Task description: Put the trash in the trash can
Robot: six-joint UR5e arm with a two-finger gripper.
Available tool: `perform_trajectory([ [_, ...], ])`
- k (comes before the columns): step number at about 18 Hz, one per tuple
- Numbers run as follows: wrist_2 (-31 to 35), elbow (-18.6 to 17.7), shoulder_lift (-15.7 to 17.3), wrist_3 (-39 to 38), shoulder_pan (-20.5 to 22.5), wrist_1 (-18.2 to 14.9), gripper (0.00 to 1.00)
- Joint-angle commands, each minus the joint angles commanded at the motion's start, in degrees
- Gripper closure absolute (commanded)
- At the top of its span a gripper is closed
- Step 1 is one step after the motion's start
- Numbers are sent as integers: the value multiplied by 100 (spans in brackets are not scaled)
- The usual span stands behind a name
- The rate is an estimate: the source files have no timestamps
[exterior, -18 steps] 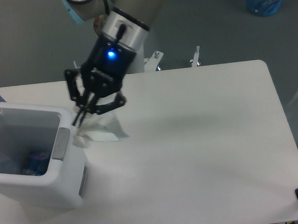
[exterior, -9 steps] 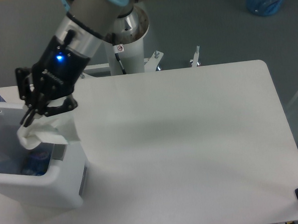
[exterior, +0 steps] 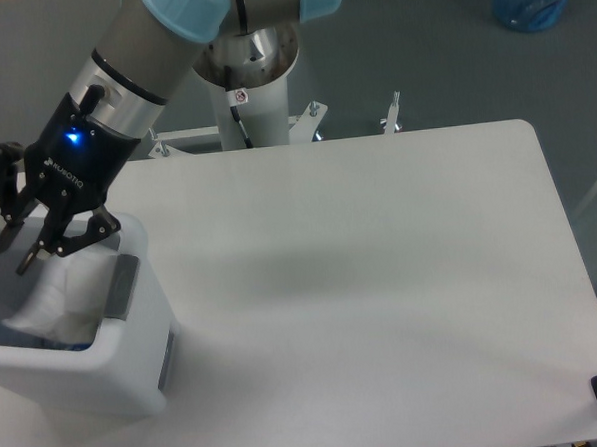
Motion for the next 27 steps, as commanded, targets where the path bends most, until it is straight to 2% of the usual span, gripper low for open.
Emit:
perform_trajectory([
  [4,105,35,-9,70,324,-9,1],
  [7,902,141,0,403,605,-26,0],
  [9,1212,220,0,692,886,-61,0],
  [12,1231,168,-9,1246,1405,-70,0],
  [16,1440,80,-61,2089,1880,-535,0],
  [19,2098,-34,-70,2705,2048,-843,0],
  [21,3150,-210,-105,3188,2101,-905,0],
  [23,3917,-368,-141,3776,2153,-975,0],
  [25,4305,-404,-211,4278,2214,-1185,0],
  [27,4464,-456,-237,4429,2233,-1301,0],
])
